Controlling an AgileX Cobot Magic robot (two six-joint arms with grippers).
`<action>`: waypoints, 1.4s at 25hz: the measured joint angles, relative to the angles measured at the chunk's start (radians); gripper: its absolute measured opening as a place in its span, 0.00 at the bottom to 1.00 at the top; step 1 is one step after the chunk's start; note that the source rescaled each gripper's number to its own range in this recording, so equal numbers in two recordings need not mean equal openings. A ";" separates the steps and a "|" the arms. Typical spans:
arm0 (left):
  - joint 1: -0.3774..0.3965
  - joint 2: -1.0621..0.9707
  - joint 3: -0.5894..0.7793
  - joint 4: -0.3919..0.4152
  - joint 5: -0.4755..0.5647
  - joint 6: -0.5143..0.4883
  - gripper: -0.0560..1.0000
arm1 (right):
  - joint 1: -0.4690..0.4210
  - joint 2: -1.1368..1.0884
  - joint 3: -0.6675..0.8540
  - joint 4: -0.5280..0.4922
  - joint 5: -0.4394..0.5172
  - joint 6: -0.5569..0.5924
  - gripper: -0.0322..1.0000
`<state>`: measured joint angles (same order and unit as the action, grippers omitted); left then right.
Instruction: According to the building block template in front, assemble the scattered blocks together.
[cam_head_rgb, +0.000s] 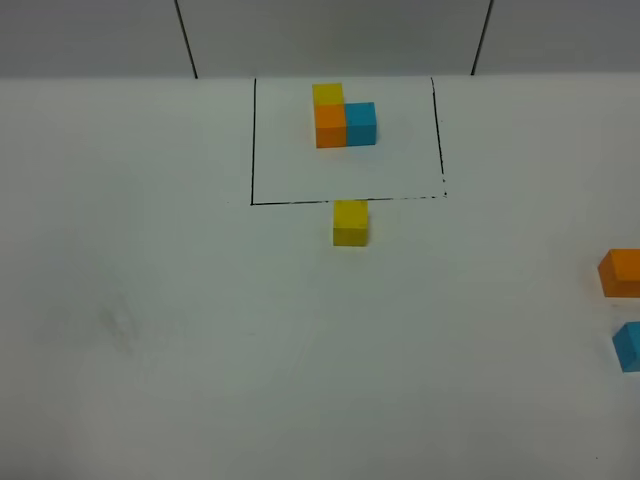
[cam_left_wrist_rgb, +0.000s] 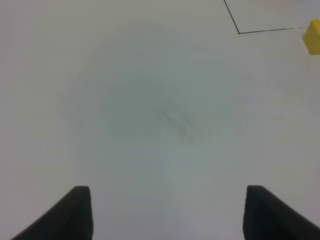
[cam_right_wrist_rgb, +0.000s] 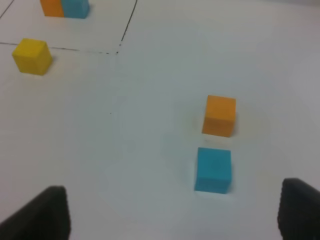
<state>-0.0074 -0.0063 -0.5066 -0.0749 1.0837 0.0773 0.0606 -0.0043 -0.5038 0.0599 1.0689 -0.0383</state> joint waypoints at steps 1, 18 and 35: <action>0.000 0.000 0.000 0.000 0.000 0.000 0.47 | 0.000 0.000 0.000 -0.002 0.000 0.000 0.74; 0.000 0.000 0.000 0.000 0.000 -0.001 0.47 | 0.000 0.603 -0.166 -0.108 -0.003 0.244 0.74; 0.000 0.000 0.000 0.000 0.000 -0.002 0.47 | -0.088 1.686 -0.500 -0.069 -0.306 0.038 0.81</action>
<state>-0.0074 -0.0063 -0.5066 -0.0749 1.0837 0.0754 -0.0274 1.6819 -1.0033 -0.0089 0.7624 0.0000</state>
